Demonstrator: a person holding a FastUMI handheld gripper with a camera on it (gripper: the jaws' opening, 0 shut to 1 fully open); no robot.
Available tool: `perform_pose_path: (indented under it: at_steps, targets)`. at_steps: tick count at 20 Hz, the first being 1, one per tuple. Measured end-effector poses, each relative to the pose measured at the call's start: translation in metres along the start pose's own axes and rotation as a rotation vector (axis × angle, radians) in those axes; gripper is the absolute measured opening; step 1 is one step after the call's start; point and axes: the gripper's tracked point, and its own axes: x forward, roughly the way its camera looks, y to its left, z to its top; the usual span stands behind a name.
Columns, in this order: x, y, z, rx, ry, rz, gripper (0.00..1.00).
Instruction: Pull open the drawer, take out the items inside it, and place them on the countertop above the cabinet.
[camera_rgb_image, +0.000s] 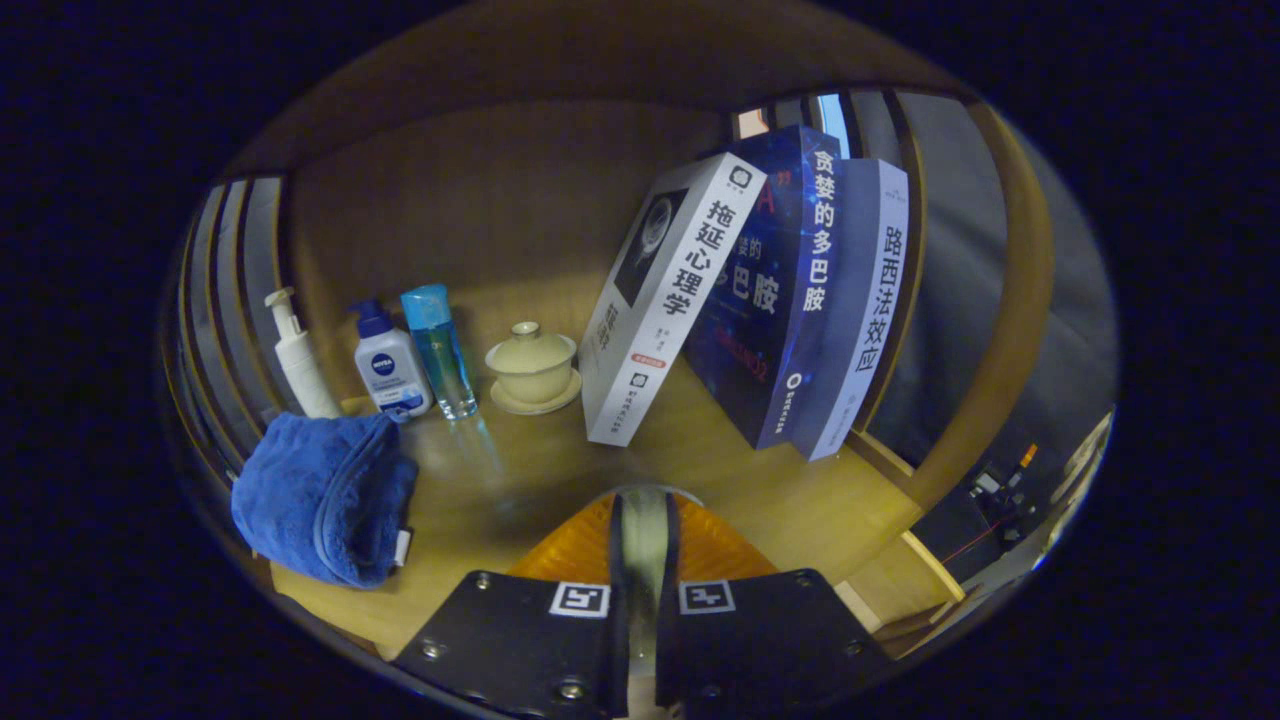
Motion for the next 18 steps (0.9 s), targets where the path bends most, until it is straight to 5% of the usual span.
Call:
perform_pose_path:
  at_steps: [9,14,18]
  targets:
    - [-0.009,0.004,0.018,0.049,-0.068,0.057,0.25]
    - [-0.025,0.011,0.039,0.100,-0.146,0.123,0.98]
    - [-0.060,0.017,0.066,0.091,-0.287,0.193,0.98]
